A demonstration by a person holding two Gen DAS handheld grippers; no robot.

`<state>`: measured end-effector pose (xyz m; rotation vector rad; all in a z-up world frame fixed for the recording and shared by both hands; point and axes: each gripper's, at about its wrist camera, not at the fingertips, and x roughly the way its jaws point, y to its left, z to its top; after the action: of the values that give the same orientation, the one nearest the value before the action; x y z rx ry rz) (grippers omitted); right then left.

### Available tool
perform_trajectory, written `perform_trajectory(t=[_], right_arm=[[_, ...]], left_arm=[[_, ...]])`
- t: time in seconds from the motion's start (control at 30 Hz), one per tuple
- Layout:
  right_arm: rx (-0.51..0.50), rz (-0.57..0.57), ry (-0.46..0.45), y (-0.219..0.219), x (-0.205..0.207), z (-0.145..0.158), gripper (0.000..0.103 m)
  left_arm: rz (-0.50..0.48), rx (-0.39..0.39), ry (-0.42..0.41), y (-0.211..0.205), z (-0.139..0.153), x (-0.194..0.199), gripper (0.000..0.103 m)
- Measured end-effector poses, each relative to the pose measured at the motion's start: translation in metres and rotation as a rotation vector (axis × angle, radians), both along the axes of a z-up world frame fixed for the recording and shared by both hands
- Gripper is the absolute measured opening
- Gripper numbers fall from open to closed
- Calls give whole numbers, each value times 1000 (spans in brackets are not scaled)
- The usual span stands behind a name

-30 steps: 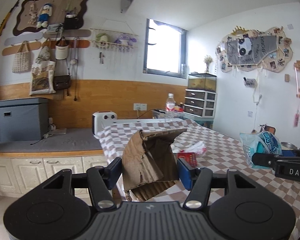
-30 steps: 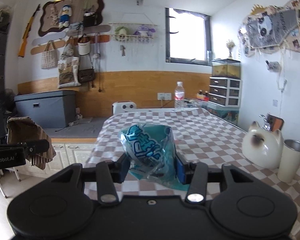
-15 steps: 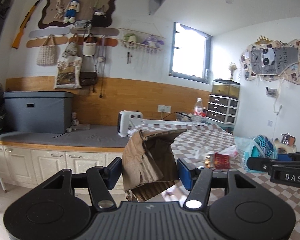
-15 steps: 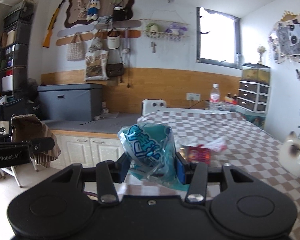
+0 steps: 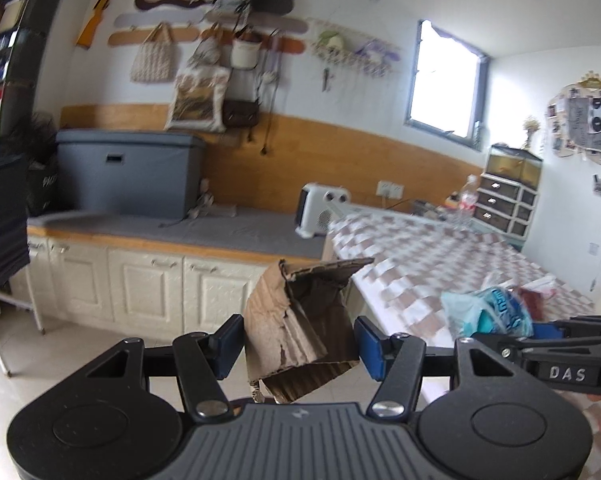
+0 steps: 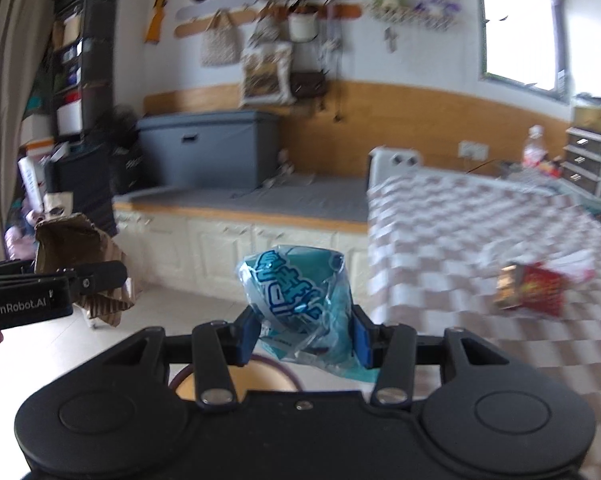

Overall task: Collect trash
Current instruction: 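Carry the blue bag and cardboard piece with both tools over the wastebasket, then open the left tool to drop the cardboard while the right tool releases the blue bag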

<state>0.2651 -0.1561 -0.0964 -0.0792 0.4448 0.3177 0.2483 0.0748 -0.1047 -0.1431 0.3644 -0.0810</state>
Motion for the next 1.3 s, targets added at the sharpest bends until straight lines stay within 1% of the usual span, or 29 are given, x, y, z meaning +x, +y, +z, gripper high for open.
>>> perform_trajectory(t=[0.13,0.3,0.5,0.63,0.77,0.93,0.97,1.0,1.03,1.07,1.13,1.17,1.23,1.3], right_arm=[[-39,67,88,28,31,-21,48],[-56,124,215,56,72,-49,48],[-77,159,390,78,119,-88,49],[-97,167,506,89,148,-113,50],[-140,181,612,99,171,-140,51],[-143,189,709,104,187,-169,54],[-136,189,729,104,190,-174,55],[-124,190,749,103,193,-179,60],[-115,193,770,102,196,-184,62],[-112,198,788,101,198,-190,62],[-148,184,823,101,200,-199,62],[-180,182,834,103,199,-202,65],[-231,188,838,107,195,-206,71],[-253,201,844,110,191,-209,81]], left_arm=[[9,-2,76,19,-20,23,60],[-9,-10,211,36,-52,57,60],[-37,-48,368,48,-99,93,61],[-53,-51,459,51,-126,115,61],[-67,-48,527,53,-149,135,61],[-58,-43,586,59,-171,157,61],[-57,-40,596,60,-174,162,61],[-56,-36,606,61,-177,166,61],[-55,-30,615,61,-180,171,61],[-55,-24,622,61,-184,175,61],[-58,-16,636,61,-190,184,62],[-62,-12,643,61,-193,187,62],[-74,-1,655,57,-198,194,62],[-93,12,666,51,-204,201,62]])
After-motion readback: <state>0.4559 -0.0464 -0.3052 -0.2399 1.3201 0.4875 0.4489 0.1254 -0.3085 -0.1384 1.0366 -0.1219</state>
